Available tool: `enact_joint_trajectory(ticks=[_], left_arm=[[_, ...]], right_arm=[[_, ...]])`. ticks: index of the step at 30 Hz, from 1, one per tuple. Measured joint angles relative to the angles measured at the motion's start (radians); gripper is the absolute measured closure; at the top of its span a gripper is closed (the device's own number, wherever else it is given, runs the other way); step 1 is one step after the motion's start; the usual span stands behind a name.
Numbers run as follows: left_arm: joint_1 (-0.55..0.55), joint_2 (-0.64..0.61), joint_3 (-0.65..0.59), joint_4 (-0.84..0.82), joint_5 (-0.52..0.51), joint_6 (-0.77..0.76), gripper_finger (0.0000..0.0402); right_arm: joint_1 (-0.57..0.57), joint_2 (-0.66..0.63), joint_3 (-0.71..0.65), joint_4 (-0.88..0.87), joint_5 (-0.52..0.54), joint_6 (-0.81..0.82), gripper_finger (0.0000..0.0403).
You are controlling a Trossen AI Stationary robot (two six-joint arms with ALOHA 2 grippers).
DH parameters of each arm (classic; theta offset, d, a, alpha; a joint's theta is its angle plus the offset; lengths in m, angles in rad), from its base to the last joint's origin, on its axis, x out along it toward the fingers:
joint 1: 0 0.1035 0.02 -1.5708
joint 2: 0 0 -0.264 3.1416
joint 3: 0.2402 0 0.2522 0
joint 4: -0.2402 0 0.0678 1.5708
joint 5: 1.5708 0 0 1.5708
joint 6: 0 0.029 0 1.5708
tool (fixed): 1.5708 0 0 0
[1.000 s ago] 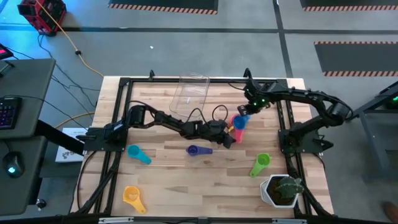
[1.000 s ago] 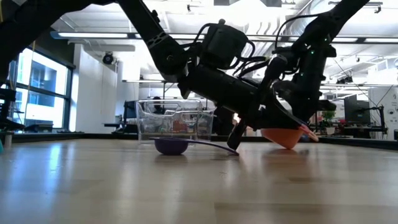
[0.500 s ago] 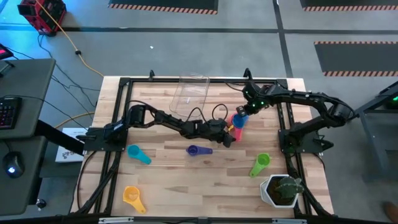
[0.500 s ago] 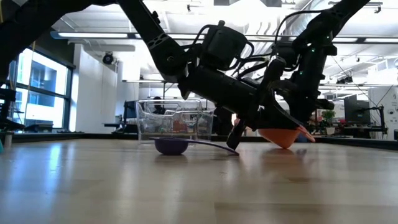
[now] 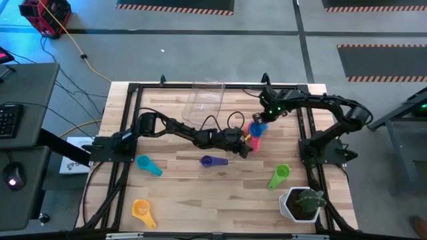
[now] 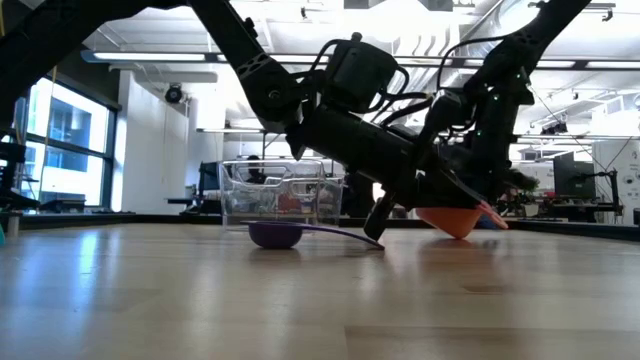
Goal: Nest measuring cups in basket
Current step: Stack the blue measuring cup on top of the pink measuring cup
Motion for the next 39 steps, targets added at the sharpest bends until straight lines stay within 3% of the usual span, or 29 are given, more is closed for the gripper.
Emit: enact_joint_trajectory(ticks=[8, 24, 34, 39], left_arm=[[0.0, 0.0, 0.0, 0.001, -0.009, 0.0, 0.0401], [0.002, 0.0, 0.0, 0.002, -0.025, 0.001, 0.0399], [0.025, -0.016, -0.001, -0.006, 0.064, 0.018, 0.0306], [0.047, -0.023, -0.001, -0.006, 0.17, 0.018, 0.0257]], right_arm=[[0.07, -0.027, 0.0, -0.125, -0.036, -0.009, 0.0403], [0.283, -0.051, 0.0, -0.092, -0.062, 0.161, 0.0403], [0.284, -0.099, 0.0, -0.111, -0.054, 0.163, 0.0403], [0.284, -0.145, 0.0, -0.122, -0.04, 0.179, 0.0403]])
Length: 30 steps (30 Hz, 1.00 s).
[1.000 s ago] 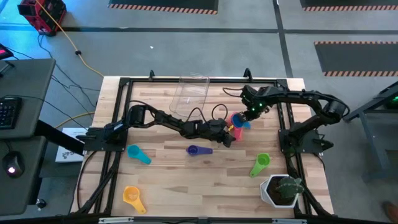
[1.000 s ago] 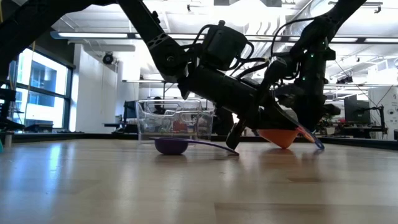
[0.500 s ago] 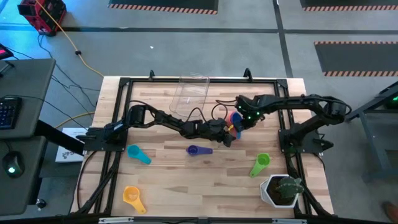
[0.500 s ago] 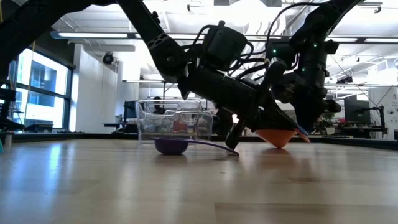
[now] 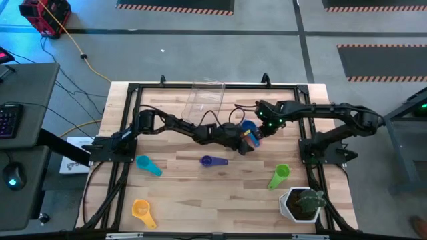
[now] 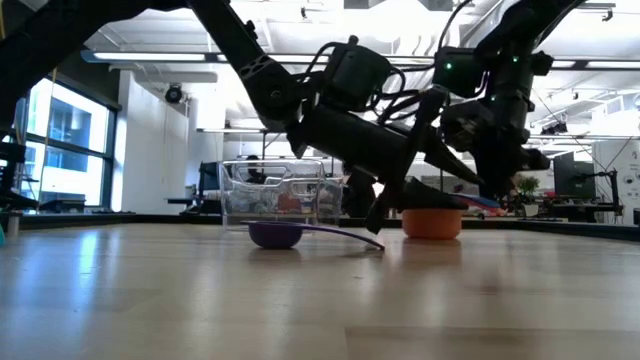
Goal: Nest measuring cups in basket
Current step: Stack the blue measuring cup on top of the pink measuring cup
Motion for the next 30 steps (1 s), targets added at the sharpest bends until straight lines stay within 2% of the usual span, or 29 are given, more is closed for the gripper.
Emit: enact_joint_trajectory(ticks=[6, 10, 13, 16, 18, 20, 24, 27, 30], left_arm=[[0.033, 0.0, 0.0, -0.011, 0.163, 0.009, 0.024], [0.041, -0.003, 0.001, -0.084, 0.149, 0.054, 0.0257], [0.025, -0.006, 0.003, -0.142, 0.086, 0.133, 0.0294], [-0.011, -0.006, 0.007, -0.176, 0.034, 0.237, 0.0362], [-0.042, -0.003, 0.031, -0.221, 0.013, 0.287, 0.0391], [-0.079, 0.0, 0.083, -0.337, -0.05, 0.368, 0.0392], [-0.141, 0.0, 0.21, -0.566, -0.254, 0.662, 0.04], [-0.163, 0.0, 0.241, -0.591, -0.442, 0.809, 0.0401], [-0.147, 0.0, 0.251, -0.543, -0.52, 0.879, 0.0401]], right_arm=[[-0.004, -0.012, 0.0, -0.042, 0.059, 0.0, 0.0403], [-0.027, -0.008, -0.023, -0.015, 0.059, 0.004, 0.0403], [-0.039, -0.008, -0.044, 0.015, 0.041, 0.022, 0.0403], [-0.042, -0.008, -0.06, 0.018, 0.023, 0.026, 0.0403], [-0.042, -0.008, -0.064, 0.015, 0.014, 0.027, 0.0403], [-0.042, -0.008, -0.064, 0.02, 0.007, 0.031, 0.0403], [-0.042, -0.008, -0.064, 0.049, -0.013, 0.052, 0.0403], [-0.042, -0.008, -0.064, 0.052, -0.014, 0.061, 0.0403], [-0.042, -0.008, -0.064, 0.058, -0.015, 0.063, 0.0403]])
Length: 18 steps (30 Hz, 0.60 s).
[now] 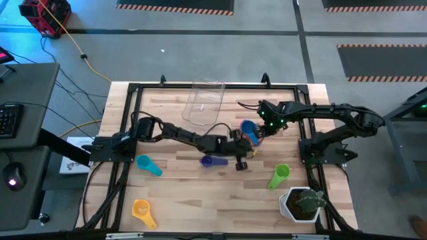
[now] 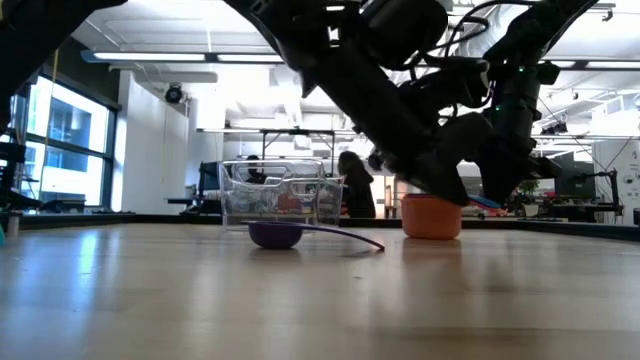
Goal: Nest measuring cups in basket
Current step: Stack the blue measuring cup on top of the pink measuring cup
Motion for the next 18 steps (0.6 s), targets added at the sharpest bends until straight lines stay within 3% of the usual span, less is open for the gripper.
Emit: enact_joint_trajectory(ticks=[5, 10, 18], left_arm=[[0.039, 0.005, 0.001, 0.066, 0.032, -0.006, 0.0401], [0.049, 0.013, 0.001, -0.001, 0.097, -0.01, 0.0401], [0.042, 0.009, 0.003, 0.08, 0.093, 0.012, 0.0401]], right_arm=[[0.0, 0.0, 0.0, 0.002, 0.0, 0.006, 0.0403], [0.0, 0.0, 0.0, 0.018, 0.001, 0.008, 0.0403], [0.0, 0.001, 0.0, 0.035, -0.003, 0.023, 0.0403]])
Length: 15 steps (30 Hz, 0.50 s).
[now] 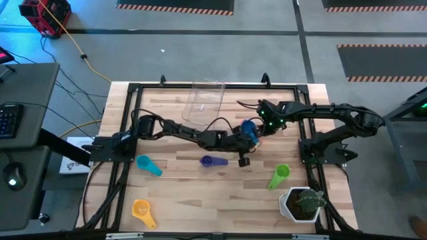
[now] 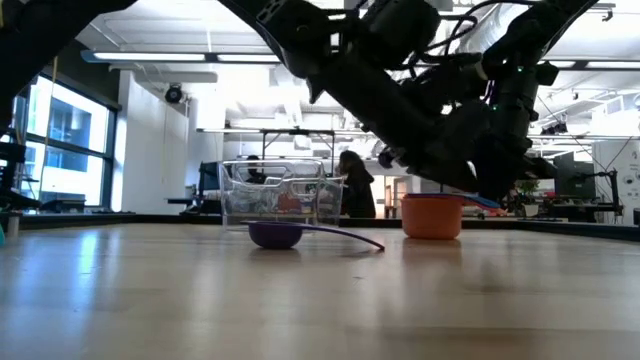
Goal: Nest measuring cups in basket
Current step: Stack the blue measuring cup on top of the pink measuring cup
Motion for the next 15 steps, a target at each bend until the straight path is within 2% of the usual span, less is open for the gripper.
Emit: enact_joint_trajectory(ticks=[15], left_arm=[[0.031, 0.016, -0.003, 0.001, 0.018, 0.05, 0.0401]], right_arm=[[0.011, 0.0, 0.0, 0.063, -0.048, 0.027, 0.0403]])
